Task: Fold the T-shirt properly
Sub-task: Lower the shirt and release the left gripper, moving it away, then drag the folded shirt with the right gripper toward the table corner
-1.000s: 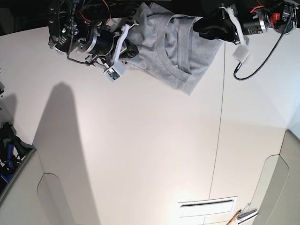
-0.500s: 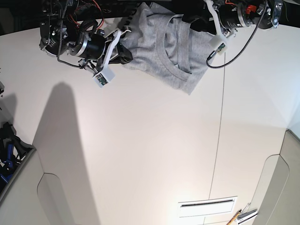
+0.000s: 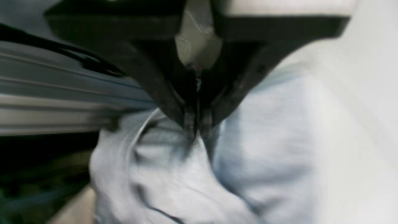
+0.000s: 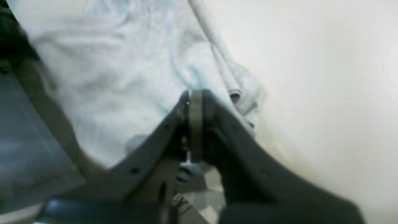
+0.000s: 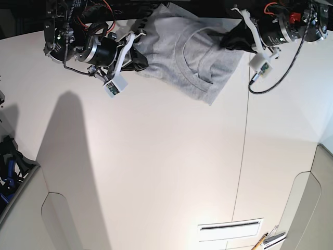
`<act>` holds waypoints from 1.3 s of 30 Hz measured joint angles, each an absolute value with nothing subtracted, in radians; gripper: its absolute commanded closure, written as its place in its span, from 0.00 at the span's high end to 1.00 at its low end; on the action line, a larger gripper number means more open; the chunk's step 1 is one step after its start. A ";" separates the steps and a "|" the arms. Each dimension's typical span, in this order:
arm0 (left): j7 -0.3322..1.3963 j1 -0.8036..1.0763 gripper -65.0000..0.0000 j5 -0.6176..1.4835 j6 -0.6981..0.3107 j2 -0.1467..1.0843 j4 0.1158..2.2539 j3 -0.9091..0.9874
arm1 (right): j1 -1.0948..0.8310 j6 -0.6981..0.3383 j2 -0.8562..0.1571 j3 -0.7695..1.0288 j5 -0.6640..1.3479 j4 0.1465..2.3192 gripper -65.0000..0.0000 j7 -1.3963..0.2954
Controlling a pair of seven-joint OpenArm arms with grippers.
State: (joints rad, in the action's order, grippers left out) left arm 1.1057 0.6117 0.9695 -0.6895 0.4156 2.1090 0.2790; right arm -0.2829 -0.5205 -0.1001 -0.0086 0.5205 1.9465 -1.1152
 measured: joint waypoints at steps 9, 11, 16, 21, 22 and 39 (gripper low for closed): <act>1.071 0.612 0.00 0.903 -0.690 0.415 2.036 0.355 | -0.283 -0.521 -0.100 -0.009 0.529 1.946 0.00 -1.115; 1.019 0.605 0.00 0.867 -0.689 0.415 2.006 0.355 | -0.282 -0.521 -0.100 -0.009 0.555 1.946 0.00 -1.115; 0.979 0.525 0.17 0.747 -0.612 0.410 1.944 0.353 | -0.277 -0.521 -0.100 -0.009 0.599 1.946 0.00 -1.114; 0.968 0.455 0.34 0.684 -0.523 0.411 1.937 0.354 | -0.277 -0.525 -0.100 -0.009 0.625 1.946 0.00 -1.113; 0.967 0.453 0.34 0.665 -0.509 0.410 1.937 0.354 | -0.277 -0.525 -0.100 -0.009 0.625 1.946 0.00 -1.107; 0.907 0.448 0.08 0.350 -0.276 0.451 1.937 0.603 | -0.038 -0.499 0.086 -0.536 0.374 1.944 0.00 -1.024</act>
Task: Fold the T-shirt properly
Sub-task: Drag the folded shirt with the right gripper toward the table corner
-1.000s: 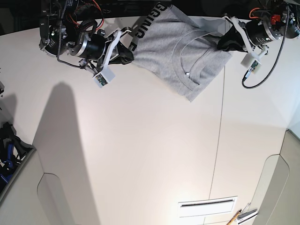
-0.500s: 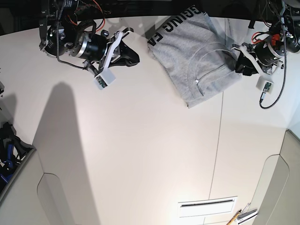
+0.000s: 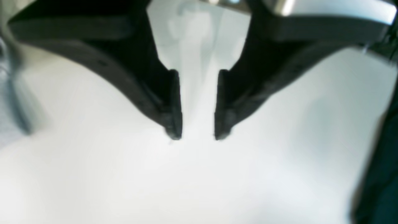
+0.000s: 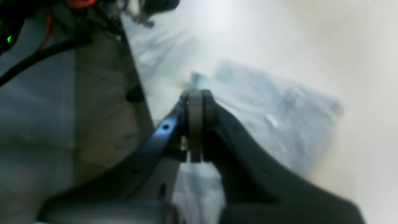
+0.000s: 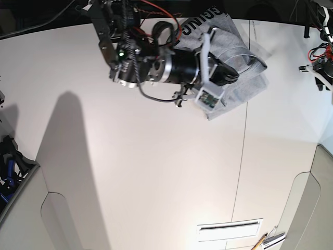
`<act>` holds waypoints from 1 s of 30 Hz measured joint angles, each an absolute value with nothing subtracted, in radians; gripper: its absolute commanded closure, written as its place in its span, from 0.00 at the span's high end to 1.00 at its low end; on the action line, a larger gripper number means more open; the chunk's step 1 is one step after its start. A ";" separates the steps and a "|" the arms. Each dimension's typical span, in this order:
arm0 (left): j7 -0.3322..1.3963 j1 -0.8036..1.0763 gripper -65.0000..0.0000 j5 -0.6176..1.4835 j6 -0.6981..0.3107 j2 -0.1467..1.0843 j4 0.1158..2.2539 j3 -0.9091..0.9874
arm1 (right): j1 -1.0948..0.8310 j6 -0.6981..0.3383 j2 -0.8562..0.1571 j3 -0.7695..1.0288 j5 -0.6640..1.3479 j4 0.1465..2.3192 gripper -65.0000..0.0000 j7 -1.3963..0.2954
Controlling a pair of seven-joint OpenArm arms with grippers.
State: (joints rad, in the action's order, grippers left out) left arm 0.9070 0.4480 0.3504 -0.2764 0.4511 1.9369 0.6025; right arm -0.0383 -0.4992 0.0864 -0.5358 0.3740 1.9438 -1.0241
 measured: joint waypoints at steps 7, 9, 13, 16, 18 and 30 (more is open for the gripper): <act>0.904 0.448 0.00 0.398 -0.281 0.449 1.937 0.814 | -0.013 -0.280 0.079 -0.707 0.114 1.823 0.00 -0.939; 0.905 0.448 0.00 0.437 -0.303 0.449 1.937 0.834 | 0.004 -0.263 0.086 -0.714 0.088 1.735 0.00 -0.932; 0.905 0.448 0.00 0.492 -0.315 0.446 1.937 0.833 | 0.023 -0.257 0.092 -0.712 0.084 1.523 0.00 -0.889; 0.904 0.448 0.00 0.534 -0.330 0.446 1.937 0.833 | 0.028 -0.231 0.097 -0.707 0.052 1.421 0.00 -0.876; 0.905 0.449 0.00 0.541 -0.330 0.445 1.937 0.833 | 0.030 -0.180 0.102 -0.689 -0.001 1.399 0.00 -0.887; 0.908 0.448 0.00 0.540 -0.329 0.446 1.937 0.833 | -0.112 -0.135 -0.216 -0.201 -0.094 1.694 0.00 -0.993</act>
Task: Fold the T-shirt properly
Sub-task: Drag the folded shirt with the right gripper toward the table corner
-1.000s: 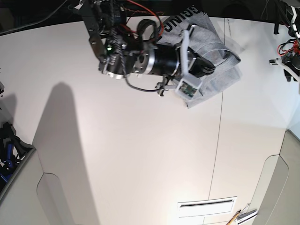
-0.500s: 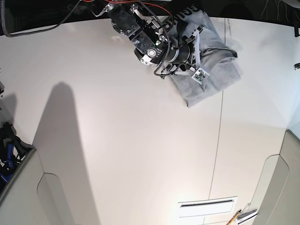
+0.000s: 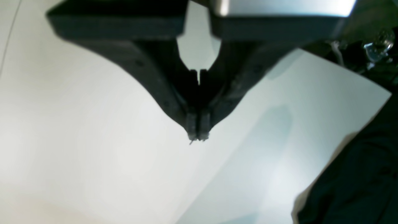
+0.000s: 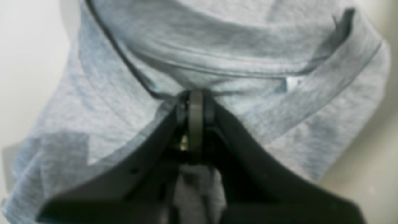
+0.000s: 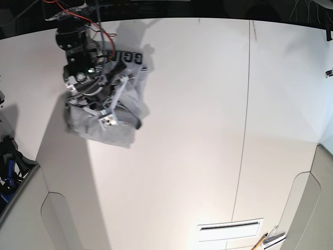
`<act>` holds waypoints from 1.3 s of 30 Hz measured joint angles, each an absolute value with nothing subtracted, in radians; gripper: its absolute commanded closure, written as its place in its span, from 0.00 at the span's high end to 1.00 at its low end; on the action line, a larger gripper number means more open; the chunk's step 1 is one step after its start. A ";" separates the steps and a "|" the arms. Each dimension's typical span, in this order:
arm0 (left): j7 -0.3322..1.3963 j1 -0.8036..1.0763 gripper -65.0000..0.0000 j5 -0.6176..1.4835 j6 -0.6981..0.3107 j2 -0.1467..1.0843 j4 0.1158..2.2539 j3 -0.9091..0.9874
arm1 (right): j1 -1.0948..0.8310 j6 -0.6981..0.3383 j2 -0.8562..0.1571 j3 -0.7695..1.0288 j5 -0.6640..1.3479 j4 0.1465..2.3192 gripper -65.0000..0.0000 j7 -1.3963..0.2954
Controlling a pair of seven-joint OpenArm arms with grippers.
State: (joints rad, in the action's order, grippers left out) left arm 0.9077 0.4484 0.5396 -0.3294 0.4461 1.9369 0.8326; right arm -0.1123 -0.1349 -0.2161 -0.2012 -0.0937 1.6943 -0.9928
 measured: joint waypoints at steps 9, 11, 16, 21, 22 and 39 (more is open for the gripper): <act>0.907 0.448 0.00 0.562 -0.329 0.446 1.937 0.833 | -0.219 -0.342 -0.350 -0.029 0.087 1.741 0.00 -0.939; 0.908 0.448 0.00 0.562 -0.330 0.446 1.937 0.833 | -0.219 -0.378 -0.384 -0.029 0.098 1.741 0.00 -0.921; 0.908 0.448 0.00 0.561 -0.330 0.444 1.937 0.833 | -0.190 -0.453 -0.469 -0.033 0.136 1.735 0.00 -0.918; 0.909 0.448 0.00 0.562 -0.329 0.443 1.937 0.833 | -0.154 -0.515 -0.558 -0.035 0.150 1.726 0.00 -0.920; 0.912 0.448 0.00 0.562 -0.330 0.443 1.937 0.833 | -0.147 -0.519 -0.574 -0.035 0.143 1.725 0.00 -0.922; 0.912 0.448 0.00 0.609 -0.330 0.427 1.937 0.846 | 0.008 -0.461 -0.645 -0.002 0.352 1.792 0.00 -0.883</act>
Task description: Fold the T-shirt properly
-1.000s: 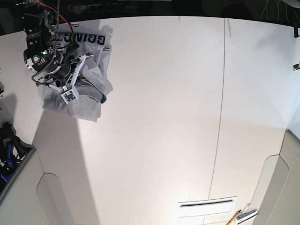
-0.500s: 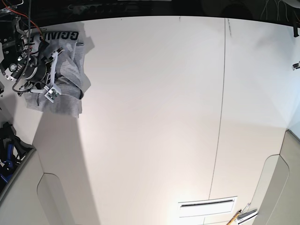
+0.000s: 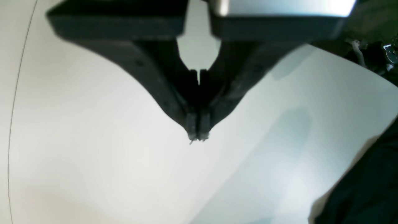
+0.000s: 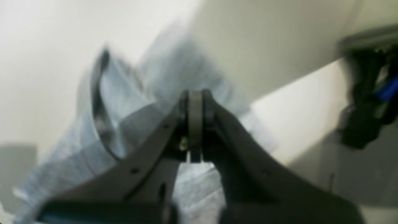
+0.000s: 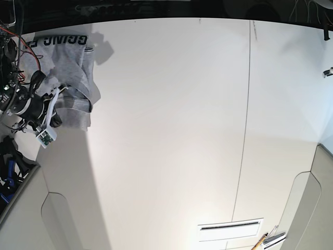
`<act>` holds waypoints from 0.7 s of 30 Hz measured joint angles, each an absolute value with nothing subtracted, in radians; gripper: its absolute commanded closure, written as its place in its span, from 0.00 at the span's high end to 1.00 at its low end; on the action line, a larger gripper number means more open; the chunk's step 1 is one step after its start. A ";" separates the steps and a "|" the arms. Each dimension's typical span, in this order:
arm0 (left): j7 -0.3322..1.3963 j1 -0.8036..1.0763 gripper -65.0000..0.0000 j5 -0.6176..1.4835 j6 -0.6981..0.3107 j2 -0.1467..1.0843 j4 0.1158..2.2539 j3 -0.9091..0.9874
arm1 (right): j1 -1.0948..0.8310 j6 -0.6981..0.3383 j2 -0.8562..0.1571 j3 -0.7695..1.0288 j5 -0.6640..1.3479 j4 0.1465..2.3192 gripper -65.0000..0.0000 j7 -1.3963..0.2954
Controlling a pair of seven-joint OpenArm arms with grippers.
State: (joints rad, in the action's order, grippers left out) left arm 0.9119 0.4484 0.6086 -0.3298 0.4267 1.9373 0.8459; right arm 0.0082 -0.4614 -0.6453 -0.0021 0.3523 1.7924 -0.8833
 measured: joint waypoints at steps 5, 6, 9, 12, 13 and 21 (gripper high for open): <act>1.000 0.475 0.00 0.756 -0.412 0.418 1.983 0.972 | -0.091 -0.461 -0.646 0.112 0.426 1.965 0.00 -0.932; 1.009 0.500 0.00 0.809 -0.437 0.411 1.997 1.006 | -0.138 -0.467 -0.646 0.139 0.435 2.000 0.00 -0.937; 1.048 0.601 0.00 0.944 -0.503 0.397 2.024 1.113 | -0.303 -0.471 -0.648 0.209 0.451 2.108 0.00 -0.969; 1.121 0.707 0.00 1.088 -0.555 0.375 2.024 1.197 | -0.492 -0.477 -0.641 0.265 0.448 2.209 0.00 -1.005; 1.134 0.741 0.00 1.139 -0.576 0.368 2.024 1.210 | -0.556 -0.483 -0.634 0.279 0.454 2.232 0.00 -1.027; 1.281 1.079 0.00 1.381 -0.638 0.375 2.027 1.143 | -1.044 -0.572 -0.624 0.308 0.458 2.290 0.00 -1.254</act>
